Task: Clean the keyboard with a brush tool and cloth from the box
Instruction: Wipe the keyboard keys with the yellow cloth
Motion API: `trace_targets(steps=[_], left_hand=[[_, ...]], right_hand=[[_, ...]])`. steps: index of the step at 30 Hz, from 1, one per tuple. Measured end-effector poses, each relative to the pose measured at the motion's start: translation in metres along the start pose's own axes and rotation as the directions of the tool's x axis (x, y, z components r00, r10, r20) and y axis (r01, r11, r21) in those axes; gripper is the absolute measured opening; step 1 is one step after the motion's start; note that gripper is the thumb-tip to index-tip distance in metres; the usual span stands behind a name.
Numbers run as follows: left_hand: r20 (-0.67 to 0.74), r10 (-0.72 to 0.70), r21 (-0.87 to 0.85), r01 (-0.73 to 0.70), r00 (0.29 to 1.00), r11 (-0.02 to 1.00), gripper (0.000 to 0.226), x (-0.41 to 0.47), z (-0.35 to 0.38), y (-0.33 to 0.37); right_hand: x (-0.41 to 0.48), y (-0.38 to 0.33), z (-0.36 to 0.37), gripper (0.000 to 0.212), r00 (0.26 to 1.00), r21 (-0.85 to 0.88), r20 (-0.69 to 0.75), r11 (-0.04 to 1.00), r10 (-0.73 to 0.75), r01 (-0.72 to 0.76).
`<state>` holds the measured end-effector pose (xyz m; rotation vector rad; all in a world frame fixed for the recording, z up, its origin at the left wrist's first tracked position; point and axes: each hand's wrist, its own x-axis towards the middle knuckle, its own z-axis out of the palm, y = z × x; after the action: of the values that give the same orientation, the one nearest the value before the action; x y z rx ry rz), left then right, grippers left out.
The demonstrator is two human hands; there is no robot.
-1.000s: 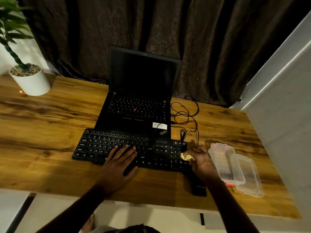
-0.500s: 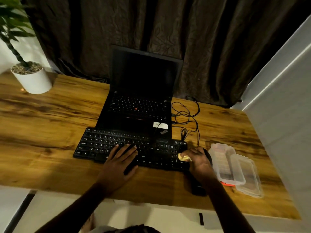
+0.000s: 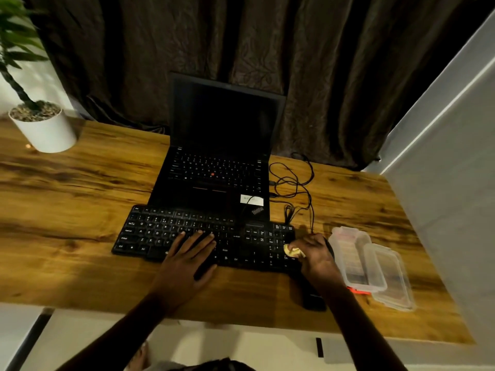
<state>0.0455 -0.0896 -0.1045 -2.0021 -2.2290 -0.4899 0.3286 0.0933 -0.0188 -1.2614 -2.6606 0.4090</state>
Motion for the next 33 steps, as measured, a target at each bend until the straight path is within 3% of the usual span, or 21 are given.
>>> trace_targets(steps=[3,8,12,15,22,29,33], left_hand=[[-0.002,-0.003,0.004,0.003,1.000,1.000,0.062,-0.001,0.001,0.000],[-0.007,0.005,0.005,-0.005,1.000,1.000,0.062,0.000,0.003,-0.001],[-0.008,0.009,0.002,-0.009,1.000,1.000,0.061,0.000,0.002,0.000],[-0.016,0.010,-0.001,-0.010,1.000,1.000,0.061,0.000,0.002,-0.001],[-0.013,0.002,-0.008,-0.002,1.000,1.000,0.062,-0.001,0.001,0.000],[-0.004,0.001,-0.005,-0.001,1.000,1.000,0.062,0.000,0.003,-0.001],[0.005,-0.001,-0.006,0.001,1.000,1.000,0.062,0.000,0.004,-0.001]], right_hand=[[0.000,-0.012,0.006,0.043,0.997,0.012,0.074,1.000,-0.015,0.014],[0.000,-0.031,0.021,0.047,0.981,0.058,0.025,0.980,-0.190,0.188],[-0.002,-0.007,0.009,0.038,0.994,0.083,0.094,0.995,-0.060,0.052],[-0.010,0.007,0.008,0.028,0.998,0.032,0.061,0.999,0.036,-0.038],[-0.012,-0.032,0.024,0.042,0.993,0.078,-0.015,0.990,-0.115,0.116],[-0.019,0.002,0.011,0.034,0.999,0.024,0.034,1.000,0.020,-0.020],[-0.017,-0.019,0.016,0.041,0.999,0.063,0.001,0.997,-0.052,0.052]])
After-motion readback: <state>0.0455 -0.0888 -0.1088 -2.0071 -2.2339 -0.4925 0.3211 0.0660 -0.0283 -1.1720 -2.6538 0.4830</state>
